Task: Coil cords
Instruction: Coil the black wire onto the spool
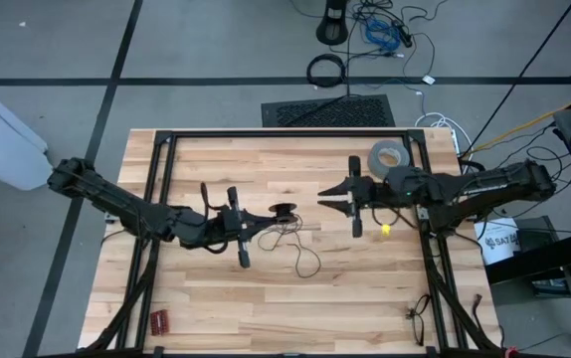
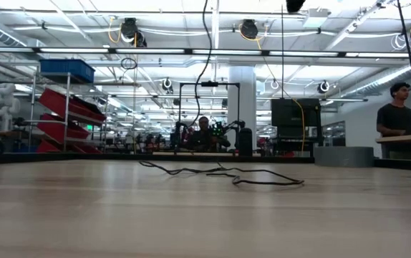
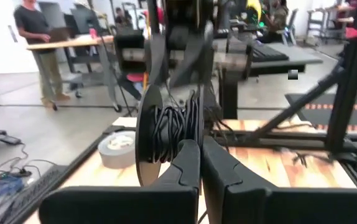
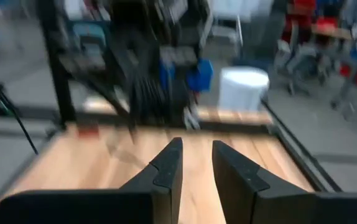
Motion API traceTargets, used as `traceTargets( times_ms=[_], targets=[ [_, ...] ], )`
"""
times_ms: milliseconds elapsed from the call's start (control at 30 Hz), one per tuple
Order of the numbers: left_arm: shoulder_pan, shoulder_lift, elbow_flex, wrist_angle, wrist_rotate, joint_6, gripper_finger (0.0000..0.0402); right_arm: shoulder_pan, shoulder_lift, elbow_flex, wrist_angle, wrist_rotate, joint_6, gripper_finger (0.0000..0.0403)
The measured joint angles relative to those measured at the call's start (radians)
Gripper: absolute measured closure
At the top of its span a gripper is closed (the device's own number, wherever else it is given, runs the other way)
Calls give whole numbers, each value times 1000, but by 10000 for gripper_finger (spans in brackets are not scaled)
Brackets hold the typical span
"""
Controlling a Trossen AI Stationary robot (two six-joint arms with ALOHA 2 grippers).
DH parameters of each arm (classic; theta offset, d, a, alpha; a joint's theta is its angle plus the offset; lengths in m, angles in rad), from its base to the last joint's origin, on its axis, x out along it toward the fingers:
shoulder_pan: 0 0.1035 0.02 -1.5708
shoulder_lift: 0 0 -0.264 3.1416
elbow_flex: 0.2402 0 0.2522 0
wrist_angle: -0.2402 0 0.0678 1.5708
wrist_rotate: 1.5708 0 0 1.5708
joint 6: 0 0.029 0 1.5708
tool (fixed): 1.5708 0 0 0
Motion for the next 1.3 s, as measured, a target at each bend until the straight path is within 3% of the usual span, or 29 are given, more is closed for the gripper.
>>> traceTargets(
  times_ms=[367,600,867,1300],
  targets=[
    [15,4,0,-34,117,-25,401,64,108,0,238,-5,30,328],
    [35,4,0,-34,203,-51,401,64,148,0,264,-3,74,305],
    [39,4,0,-44,218,-55,401,64,162,0,273,-3,75,250],
    [45,4,0,-59,218,-76,401,54,213,0,330,-81,98,246]
  ],
)
